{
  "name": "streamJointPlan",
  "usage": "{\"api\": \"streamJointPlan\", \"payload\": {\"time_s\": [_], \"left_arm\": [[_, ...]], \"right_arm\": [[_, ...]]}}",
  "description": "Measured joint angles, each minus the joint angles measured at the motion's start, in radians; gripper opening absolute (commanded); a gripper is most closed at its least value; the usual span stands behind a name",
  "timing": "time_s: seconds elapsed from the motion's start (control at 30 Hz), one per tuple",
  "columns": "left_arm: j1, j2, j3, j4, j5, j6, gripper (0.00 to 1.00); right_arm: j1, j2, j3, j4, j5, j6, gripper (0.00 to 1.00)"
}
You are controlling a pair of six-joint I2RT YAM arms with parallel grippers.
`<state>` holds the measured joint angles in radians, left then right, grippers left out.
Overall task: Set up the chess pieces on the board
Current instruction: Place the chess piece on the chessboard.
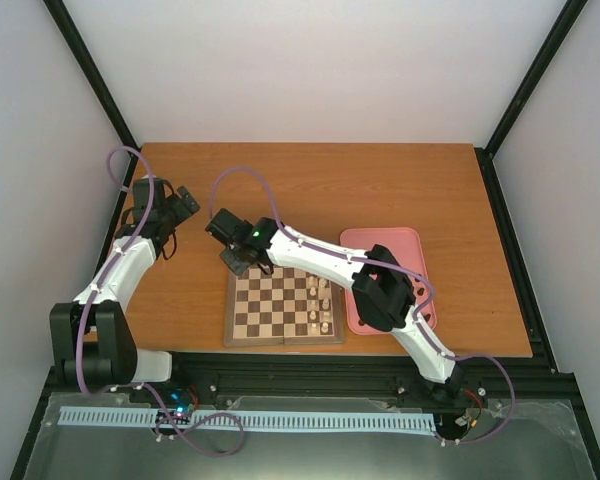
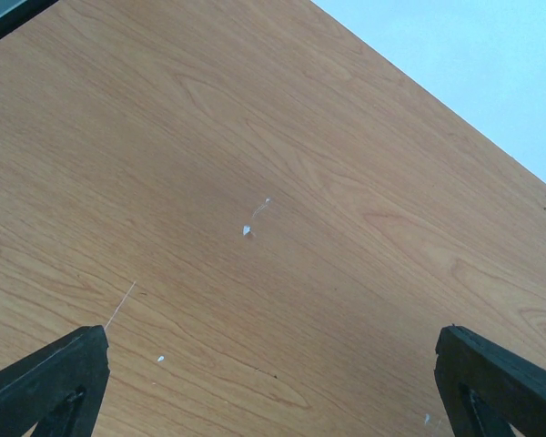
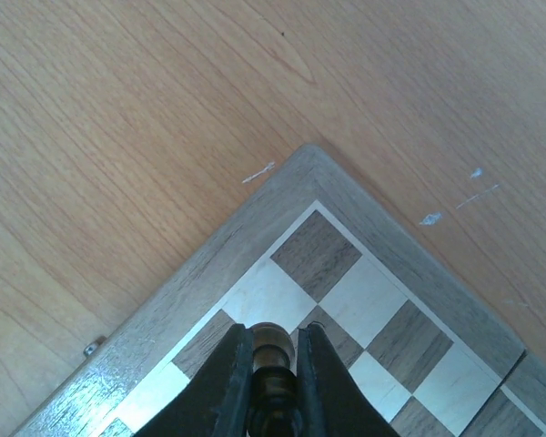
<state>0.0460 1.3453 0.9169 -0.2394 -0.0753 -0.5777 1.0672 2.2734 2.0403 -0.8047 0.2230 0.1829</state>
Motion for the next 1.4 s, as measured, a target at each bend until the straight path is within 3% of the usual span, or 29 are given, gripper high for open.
{"api": "streamJointPlan", "payload": {"time_s": [0.47, 1.4], "left_arm": [[0.0, 0.0, -0.005, 0.007, 0.002, -0.002, 1.0], [0.0, 0.0, -0.022, 0.008, 0.016, -0.002, 1.0]], "right_arm": [[0.022, -0.035, -0.159, 0.033, -0.067, -0.003, 0.03], [0.068, -0.066, -0.164, 0.047, -0.065, -0.003, 0.03]]}}
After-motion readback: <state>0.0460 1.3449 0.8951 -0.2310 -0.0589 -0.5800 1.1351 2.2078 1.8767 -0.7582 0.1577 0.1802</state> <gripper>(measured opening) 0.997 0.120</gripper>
